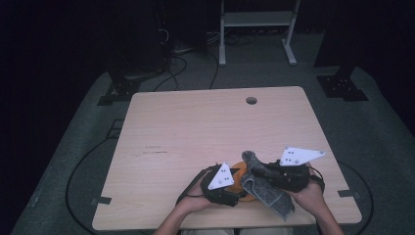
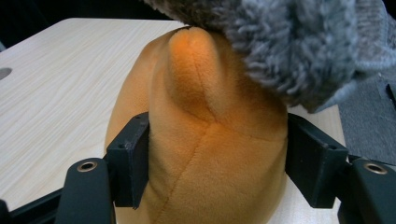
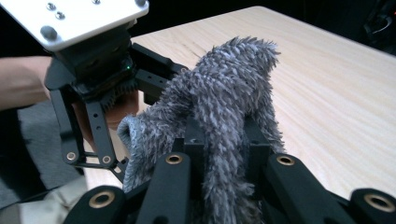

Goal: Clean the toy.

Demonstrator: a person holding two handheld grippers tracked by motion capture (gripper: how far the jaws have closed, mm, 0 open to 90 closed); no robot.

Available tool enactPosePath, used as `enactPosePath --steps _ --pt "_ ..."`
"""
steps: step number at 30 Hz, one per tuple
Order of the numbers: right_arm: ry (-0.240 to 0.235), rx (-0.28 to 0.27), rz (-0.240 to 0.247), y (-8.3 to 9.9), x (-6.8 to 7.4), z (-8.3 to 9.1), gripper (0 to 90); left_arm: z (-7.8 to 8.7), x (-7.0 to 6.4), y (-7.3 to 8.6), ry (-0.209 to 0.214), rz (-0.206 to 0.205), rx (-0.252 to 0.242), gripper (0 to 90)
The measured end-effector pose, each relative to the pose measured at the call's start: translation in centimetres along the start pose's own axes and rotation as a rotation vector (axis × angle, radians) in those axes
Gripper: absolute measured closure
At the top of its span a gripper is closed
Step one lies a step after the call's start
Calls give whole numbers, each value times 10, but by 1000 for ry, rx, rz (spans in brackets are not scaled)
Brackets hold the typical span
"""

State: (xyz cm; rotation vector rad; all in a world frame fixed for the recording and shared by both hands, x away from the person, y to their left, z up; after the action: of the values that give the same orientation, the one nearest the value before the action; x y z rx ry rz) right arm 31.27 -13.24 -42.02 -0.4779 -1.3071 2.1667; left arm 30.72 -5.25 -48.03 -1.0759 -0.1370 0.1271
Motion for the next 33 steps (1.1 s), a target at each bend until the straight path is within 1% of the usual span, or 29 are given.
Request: enactPosePath --steps 1,3,4,6,7,8,9,10,11,12,13,14,15,16,17,18,19,20,22,23,24,25,26,28,29,31,32,33 --pt "-10 4 2 0 1 1 762 -1 -2 0 2 -15 1 309" --pt "-24 19 23 1 6 1 762 -2 -4 1 4 -47 15 309" --pt "-31 30 35 2 7 0 761 -2 -5 1 5 -52 16 309" --pt "-43 45 18 5 4 0 762 -1 -4 1 5 -56 19 304" --pt "-41 51 15 7 1 -1 763 0 -2 0 1 -43 16 292" --pt "-39 60 3 12 -2 -1 765 0 -1 0 0 -23 12 246" --pt "-45 66 -10 15 -3 -1 766 -1 2 0 -5 11 24 190" --pt "-53 67 -24 18 -4 -2 766 -3 3 1 -8 24 30 149" --pt "-57 66 -27 19 -3 -2 766 -4 2 1 -10 27 26 145" --pt "-54 67 -27 18 -2 -1 767 -4 1 1 -13 9 24 163" --pt "-52 65 -17 15 0 0 766 -4 -1 1 -13 -10 21 207" --pt "-57 51 -9 11 3 1 766 -3 -2 1 -11 -12 19 234" --pt "-73 34 -12 6 7 3 766 -2 -3 1 -3 -18 16 257" --pt "-89 16 -15 2 9 3 766 -3 -5 2 3 -35 19 272" --pt "-83 19 -16 0 10 2 766 -3 -6 2 5 -45 23 278" --pt "-64 39 -6 2 7 0 766 -4 -7 3 6 -51 27 285" --pt "-55 52 -5 4 4 -2 765 -4 -7 3 7 -58 29 288" --pt "-55 56 -20 6 0 -3 765 -4 -7 3 8 -63 31 291" --pt "-25 60 -58 14 -16 -3 765 -3 -8 4 13 -72 35 293" --pt "-4 68 -91 21 -28 -1 766 -3 -8 4 14 -84 41 292" --pt "24 77 -109 28 -37 0 766 -3 -9 4 16 -87 39 291" --pt "40 90 -125 34 -43 1 766 -4 -9 4 17 -88 36 289" --pt "47 92 -153 40 -50 4 767 -4 -9 4 18 -86 36 286" --pt "50 93 -170 42 -54 8 767 -5 -10 4 23 -91 36 282" --pt "40 80 -166 39 -52 9 768 -5 -11 4 28 -100 37 279" --pt "-12 49 -148 26 -38 10 767 -6 -13 4 28 -119 41 277" --pt "-32 36 -117 20 -29 8 767 -6 -14 5 29 -128 46 275" --pt "-49 35 -94 15 -20 6 767 -6 -14 5 28 -136 52 273"
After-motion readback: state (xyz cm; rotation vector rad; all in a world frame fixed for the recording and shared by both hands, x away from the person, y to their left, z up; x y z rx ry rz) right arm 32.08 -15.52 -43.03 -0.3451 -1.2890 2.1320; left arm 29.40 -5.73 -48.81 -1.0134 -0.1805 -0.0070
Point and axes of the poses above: each handheld gripper's, and its own axes: z roughly backward along the jaws, y roughly out of its underside, x roughly to its left, the point moved 10 cm from there along -z, roughly forward along the jaws, and after that the axes turned 9 degrees about y, right-handed, at the moved point
